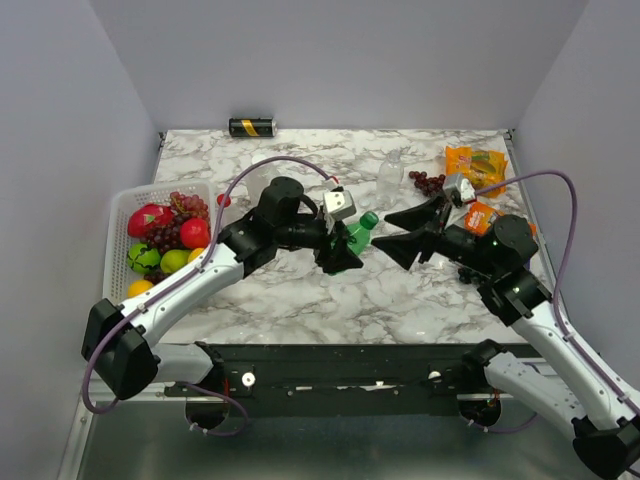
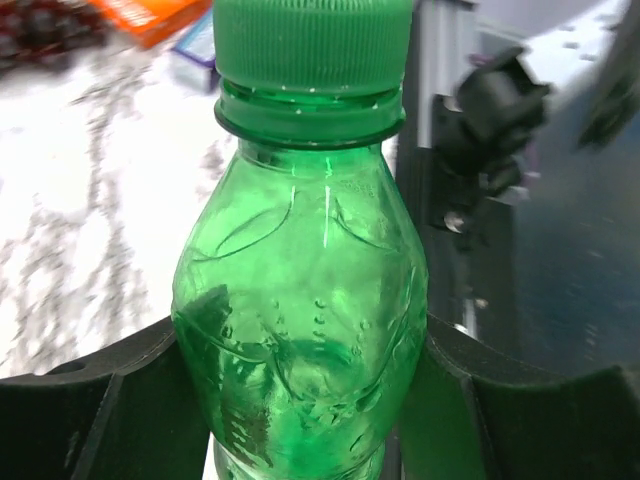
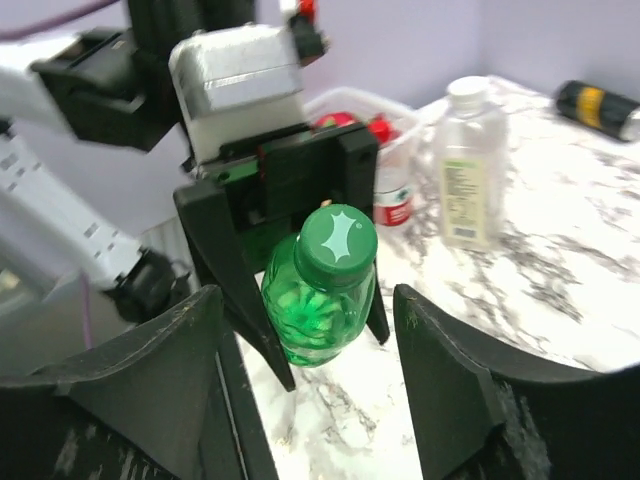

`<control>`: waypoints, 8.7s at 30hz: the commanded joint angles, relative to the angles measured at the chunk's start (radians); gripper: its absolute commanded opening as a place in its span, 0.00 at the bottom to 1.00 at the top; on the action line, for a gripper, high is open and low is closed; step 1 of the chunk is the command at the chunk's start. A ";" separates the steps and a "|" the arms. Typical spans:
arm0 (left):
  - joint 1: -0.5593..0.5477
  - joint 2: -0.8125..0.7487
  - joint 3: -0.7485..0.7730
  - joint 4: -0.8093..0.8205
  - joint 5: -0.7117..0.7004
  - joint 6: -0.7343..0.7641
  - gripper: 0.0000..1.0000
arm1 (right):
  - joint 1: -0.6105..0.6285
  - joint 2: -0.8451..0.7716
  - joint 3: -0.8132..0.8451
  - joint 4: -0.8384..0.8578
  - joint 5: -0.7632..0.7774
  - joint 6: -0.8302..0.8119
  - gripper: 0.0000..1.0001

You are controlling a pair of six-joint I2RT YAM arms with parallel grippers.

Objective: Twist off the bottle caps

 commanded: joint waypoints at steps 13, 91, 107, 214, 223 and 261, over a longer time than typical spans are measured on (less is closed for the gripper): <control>-0.110 0.003 -0.034 0.033 -0.518 -0.103 0.21 | 0.025 0.025 0.036 -0.102 0.271 0.207 0.61; -0.066 0.006 0.000 0.133 0.471 -0.085 0.22 | 0.001 0.204 0.006 0.298 -0.622 0.059 0.21; -0.066 0.009 0.052 -0.099 0.008 0.081 0.22 | -0.041 0.100 0.058 0.083 -0.260 0.062 0.76; -0.066 -0.015 0.026 -0.050 -0.309 0.007 0.22 | -0.041 0.057 0.089 -0.161 0.239 0.083 0.83; -0.081 -0.015 0.020 -0.051 -0.395 -0.034 0.22 | -0.025 0.080 0.066 -0.084 0.129 0.158 0.69; -0.141 0.026 0.037 -0.097 -0.377 0.029 0.22 | 0.059 0.166 0.092 -0.012 0.179 0.158 0.38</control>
